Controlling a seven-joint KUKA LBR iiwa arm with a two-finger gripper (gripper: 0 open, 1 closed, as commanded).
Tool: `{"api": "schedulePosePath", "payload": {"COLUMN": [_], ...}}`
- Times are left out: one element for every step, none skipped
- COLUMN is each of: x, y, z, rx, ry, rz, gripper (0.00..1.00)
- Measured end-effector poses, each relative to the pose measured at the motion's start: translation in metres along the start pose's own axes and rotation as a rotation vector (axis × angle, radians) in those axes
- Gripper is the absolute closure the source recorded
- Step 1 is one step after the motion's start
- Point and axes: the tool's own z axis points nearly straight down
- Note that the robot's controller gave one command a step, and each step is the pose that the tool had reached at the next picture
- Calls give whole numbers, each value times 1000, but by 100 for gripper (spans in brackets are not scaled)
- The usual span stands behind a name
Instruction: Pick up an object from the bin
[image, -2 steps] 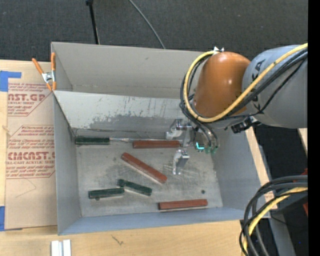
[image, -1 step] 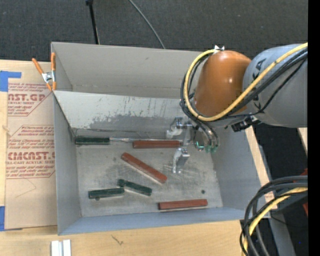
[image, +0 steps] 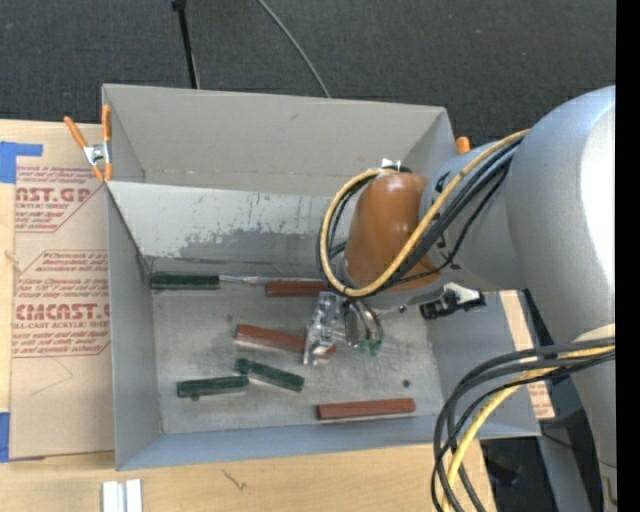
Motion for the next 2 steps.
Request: {"api": "schedulePosePath", "payload": {"x": [0, 7], "y": [0, 13], "z": [0, -144], "rx": [0, -1], "ry": [0, 1], "rz": [0, -45], "gripper": [100, 100]}}
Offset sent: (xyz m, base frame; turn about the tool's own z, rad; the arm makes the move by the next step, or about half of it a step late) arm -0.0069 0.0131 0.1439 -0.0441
